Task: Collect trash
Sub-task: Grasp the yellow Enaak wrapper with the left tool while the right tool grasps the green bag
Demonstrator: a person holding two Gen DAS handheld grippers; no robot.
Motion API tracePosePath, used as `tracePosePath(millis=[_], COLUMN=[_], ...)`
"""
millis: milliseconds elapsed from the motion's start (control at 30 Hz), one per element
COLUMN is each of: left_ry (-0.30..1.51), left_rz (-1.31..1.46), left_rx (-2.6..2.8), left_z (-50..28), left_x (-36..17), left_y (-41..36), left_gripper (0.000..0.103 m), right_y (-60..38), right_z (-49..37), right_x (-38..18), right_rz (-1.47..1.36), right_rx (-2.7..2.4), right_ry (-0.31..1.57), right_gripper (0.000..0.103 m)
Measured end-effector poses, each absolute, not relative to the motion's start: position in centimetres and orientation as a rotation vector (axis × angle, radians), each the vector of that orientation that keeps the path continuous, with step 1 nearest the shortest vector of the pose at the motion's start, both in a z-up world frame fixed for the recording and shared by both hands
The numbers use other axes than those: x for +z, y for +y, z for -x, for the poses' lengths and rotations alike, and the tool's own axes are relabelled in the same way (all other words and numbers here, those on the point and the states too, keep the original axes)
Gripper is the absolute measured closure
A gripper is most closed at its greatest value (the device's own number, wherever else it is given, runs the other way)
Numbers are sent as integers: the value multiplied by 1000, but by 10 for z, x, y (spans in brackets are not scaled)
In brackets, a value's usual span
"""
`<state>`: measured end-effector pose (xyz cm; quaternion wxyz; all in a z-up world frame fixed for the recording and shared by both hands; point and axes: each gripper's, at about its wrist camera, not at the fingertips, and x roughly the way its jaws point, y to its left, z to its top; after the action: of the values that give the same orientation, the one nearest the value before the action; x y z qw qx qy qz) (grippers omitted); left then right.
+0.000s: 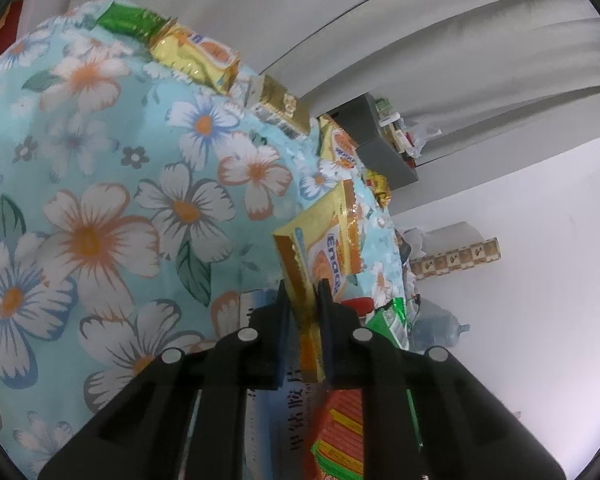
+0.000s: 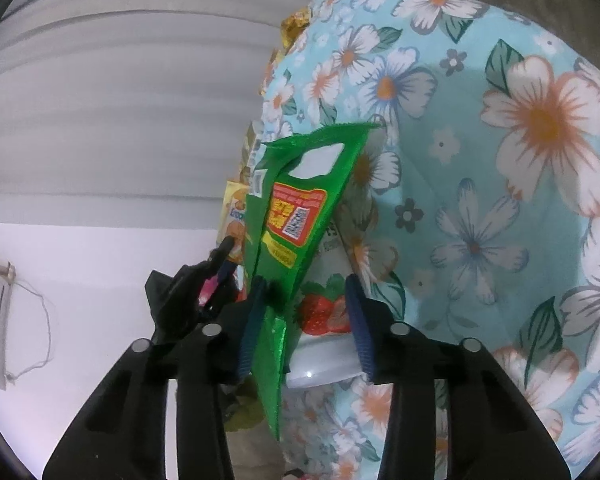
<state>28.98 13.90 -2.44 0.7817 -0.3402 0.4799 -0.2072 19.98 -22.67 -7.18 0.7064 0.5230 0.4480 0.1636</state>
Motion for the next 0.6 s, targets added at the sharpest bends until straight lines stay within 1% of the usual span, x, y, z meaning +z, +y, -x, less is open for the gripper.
tracePosePath(millis=[100,200,333,533,567,600], left_ry=[1007,979,959,968,969,969], left_rz=[720,701,677,665,662,660], left_rx=[-455,-465,-473,-477,-476,-477], left_z=[-287,-284,-280,-278,-278,-278], left_x=[-17,-9,-4,-9,-9,-10], left_y=[138,136,132,126,125,125], left_gripper=[91,91,91,91,91,91], right_y=[-227,-227,-224,-218,-218,-218], right_z=[-198,-199,-203,-207,-207,-206], right_x=[-69,-69,-71,-73,-73,-72], right_rz=[-1166,-1183,-1215,-1234,-1236,-1236], right_rx=[376,394,426,441,441,443], right_ry=[977,964,961,965,961,955], right_gripper=[73,77,77,76,77,83])
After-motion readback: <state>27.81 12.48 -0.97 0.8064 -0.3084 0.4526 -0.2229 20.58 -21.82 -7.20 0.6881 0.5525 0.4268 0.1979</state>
